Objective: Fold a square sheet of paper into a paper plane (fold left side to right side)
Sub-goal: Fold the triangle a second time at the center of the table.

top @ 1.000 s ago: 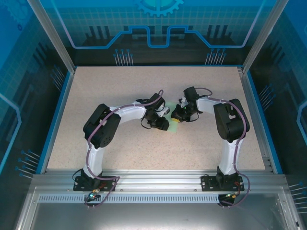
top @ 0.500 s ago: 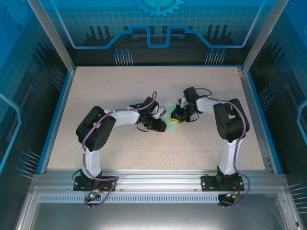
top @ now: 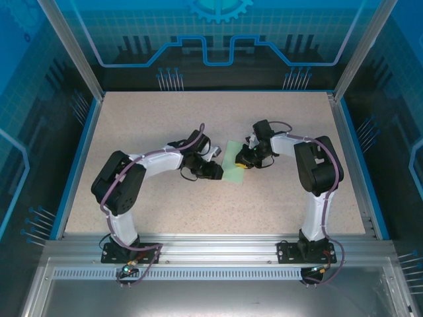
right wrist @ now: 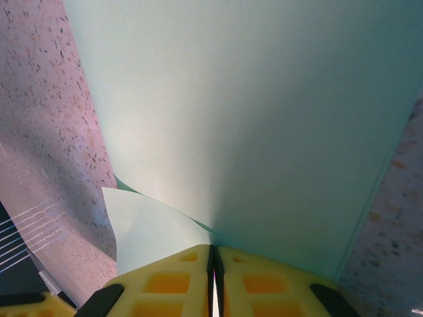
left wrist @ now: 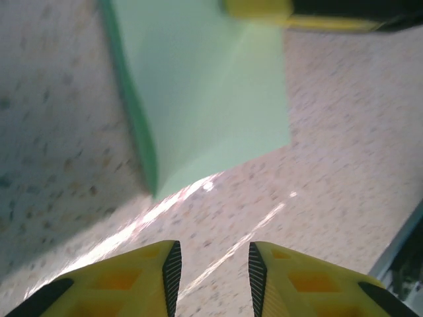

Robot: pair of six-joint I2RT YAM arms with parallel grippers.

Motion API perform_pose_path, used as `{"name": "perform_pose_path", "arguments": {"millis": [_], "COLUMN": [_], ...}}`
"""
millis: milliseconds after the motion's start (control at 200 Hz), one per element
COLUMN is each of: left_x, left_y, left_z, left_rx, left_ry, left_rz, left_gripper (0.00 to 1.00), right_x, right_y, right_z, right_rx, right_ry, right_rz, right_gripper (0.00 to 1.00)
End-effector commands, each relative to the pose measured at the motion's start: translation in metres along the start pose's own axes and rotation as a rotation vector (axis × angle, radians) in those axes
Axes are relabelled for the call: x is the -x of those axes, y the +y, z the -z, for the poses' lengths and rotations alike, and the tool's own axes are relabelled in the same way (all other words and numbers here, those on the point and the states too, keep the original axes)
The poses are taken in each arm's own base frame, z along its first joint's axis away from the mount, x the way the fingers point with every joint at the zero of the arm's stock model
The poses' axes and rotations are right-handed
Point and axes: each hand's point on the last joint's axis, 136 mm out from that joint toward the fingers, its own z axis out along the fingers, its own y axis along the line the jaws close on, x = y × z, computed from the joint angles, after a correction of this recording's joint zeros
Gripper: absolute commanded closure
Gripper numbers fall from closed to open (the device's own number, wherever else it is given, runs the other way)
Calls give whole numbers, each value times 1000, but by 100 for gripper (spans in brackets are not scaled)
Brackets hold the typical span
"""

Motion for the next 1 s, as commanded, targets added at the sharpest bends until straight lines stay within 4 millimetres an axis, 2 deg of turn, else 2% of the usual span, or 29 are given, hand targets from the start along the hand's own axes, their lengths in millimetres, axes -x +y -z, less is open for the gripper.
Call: {"name": "perform_pose_path", "arguments": {"millis": [0,165,280,480,550,675,745,805,995], "left_x": [16,21,14,-2,-8,-16,-20,-23,-24], "left_y": [-12,-2,7,23,33,38,40,43,49], "left_z": [-6,-27,-37,-42,-42,-44,-45,-45,-44], "left_rx": [-65,-57,-46,13,53,63,69,79,114], "left_ry": [9,42,71,104,115,134,140,141,142], "left_rz": [15,27,41,53,59,68,72,76,74], "left_gripper": [63,63,63,62,63,64,66,68,71], "right_x": [-16,-15,-15,-15,-11,-6,-8,-12,-33], "right_y": [-41,-41,-41,-39,-31,-8,8,18,29], "right_z": [-14,-14,-14,-13,-9,7,18,25,12], "right_rx": [-122,-120,-118,-114,-86,-7,37,76,97], "right_ry": [60,60,60,59,46,11,1,16,99], "right_rz": [-70,-69,-68,-63,-40,18,68,94,129], "right_gripper": [87,87,87,87,87,87,91,100,100]}}
